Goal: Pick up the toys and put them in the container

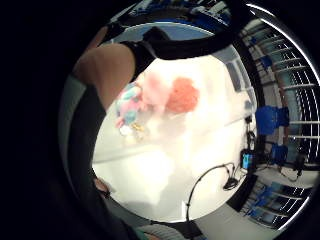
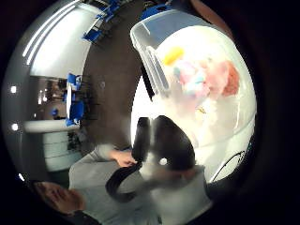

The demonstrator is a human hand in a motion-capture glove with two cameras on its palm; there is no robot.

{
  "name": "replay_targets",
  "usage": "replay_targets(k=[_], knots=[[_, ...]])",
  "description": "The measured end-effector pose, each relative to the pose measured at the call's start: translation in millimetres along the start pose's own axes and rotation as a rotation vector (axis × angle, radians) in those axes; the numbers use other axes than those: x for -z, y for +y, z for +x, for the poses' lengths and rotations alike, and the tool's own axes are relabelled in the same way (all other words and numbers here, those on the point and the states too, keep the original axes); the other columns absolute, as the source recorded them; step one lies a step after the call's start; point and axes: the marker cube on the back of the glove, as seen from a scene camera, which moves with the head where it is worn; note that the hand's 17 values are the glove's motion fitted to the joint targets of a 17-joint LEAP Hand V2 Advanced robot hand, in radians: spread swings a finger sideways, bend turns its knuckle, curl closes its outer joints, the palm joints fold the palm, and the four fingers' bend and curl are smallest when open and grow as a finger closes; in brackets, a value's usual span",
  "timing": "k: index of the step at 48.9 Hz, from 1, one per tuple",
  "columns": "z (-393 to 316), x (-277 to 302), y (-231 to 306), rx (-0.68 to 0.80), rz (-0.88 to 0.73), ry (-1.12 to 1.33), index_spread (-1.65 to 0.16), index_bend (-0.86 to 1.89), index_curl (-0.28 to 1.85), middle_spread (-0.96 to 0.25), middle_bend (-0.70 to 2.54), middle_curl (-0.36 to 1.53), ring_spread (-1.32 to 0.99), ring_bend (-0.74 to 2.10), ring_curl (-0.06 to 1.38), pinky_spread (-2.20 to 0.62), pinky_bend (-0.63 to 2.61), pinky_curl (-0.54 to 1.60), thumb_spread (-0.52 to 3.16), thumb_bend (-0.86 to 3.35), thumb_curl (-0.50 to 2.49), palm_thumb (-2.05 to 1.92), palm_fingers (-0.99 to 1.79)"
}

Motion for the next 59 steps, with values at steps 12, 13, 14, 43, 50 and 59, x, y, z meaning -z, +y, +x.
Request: replay_targets(k=[12, 13, 14, 43, 50, 59], knots=[[90, 6, 153, -0.035, 0.075, 0.018, -0.4, 0.17, 0.47, -0.18, 0.18, 0.43, -0.14, 0.4, 0.43, 0.02, 1.0, 0.37, 1.35, -0.04, 0.6, -0.05, -0.06], [105, 4, 173, -0.037, 0.085, 0.106, -0.4, 0.17, 0.47, -0.18, 0.18, 0.43, -0.14, 0.4, 0.42, 0.03, 1.0, 0.37, 1.35, -0.04, 0.58, -0.05, -0.05], [114, 0, 190, -0.051, 0.098, 0.179, -0.4, 0.17, 0.47, -0.18, 0.18, 0.43, -0.14, 0.39, 0.42, 0.03, 0.99, 0.37, 1.36, -0.03, 0.57, -0.05, -0.05], [6, -134, 365, -0.167, 0.089, 0.006, -0.42, 0.22, 0.48, -0.18, 0.18, 0.39, -0.13, 0.32, 0.38, 0.05, 0.84, 0.32, 1.41, -0.01, 0.37, -0.01, 0.03], [-5, -155, 370, -0.196, 0.071, -0.032, -0.42, 0.22, 0.48, -0.18, 0.18, 0.38, -0.13, 0.3, 0.38, 0.05, 0.82, 0.32, 1.42, -0.01, 0.35, 0.0, 0.02], [-2, -152, 366, -0.23, 0.103, 0.0, -0.42, 0.21, 0.48, -0.18, 0.18, 0.37, -0.12, 0.29, 0.37, 0.05, 0.8, 0.31, 1.43, -0.01, 0.34, 0.01, 0.02]])
